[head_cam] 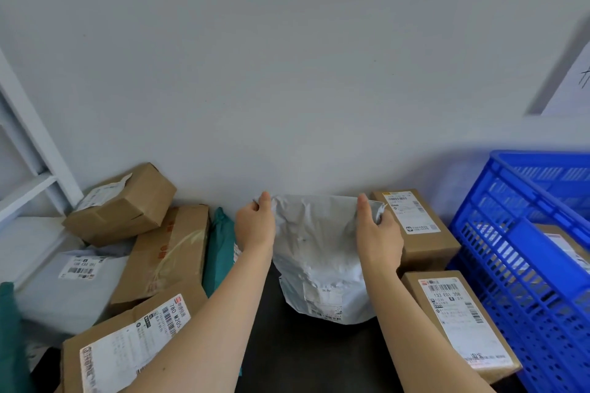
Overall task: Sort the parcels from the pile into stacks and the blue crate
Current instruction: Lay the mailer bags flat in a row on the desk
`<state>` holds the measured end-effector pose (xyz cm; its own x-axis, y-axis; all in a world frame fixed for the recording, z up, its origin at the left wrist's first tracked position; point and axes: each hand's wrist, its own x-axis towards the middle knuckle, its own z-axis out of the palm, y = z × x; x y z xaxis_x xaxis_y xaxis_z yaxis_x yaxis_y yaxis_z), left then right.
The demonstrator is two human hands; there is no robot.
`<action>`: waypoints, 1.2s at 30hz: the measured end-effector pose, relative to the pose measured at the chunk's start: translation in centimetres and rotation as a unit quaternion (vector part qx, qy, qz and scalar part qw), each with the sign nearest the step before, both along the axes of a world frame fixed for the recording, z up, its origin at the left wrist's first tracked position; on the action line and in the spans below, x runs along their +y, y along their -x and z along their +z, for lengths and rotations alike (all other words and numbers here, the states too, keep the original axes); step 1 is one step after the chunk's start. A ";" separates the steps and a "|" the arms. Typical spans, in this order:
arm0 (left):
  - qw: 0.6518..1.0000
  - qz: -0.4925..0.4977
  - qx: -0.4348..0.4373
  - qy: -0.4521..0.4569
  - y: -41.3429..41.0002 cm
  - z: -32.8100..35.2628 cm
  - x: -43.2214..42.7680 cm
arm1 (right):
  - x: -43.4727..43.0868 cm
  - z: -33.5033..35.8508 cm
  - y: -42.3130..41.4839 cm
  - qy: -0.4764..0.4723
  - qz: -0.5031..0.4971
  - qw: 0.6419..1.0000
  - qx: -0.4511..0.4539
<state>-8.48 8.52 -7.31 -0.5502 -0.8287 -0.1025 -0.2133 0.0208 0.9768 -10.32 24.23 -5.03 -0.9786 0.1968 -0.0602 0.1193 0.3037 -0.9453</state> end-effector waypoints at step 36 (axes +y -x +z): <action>0.961 -0.070 0.159 -0.215 0.0 2.0 -1.1 | 1.8 0.6 1.8 -0.152 0.012 0.980 0.132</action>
<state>-8.49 7.46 -5.29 -0.7140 -0.6622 -0.2273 0.0726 -0.3929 0.9167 -12.08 26.03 -4.45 -0.9566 0.1438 0.2534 -0.1276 0.5751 -0.8081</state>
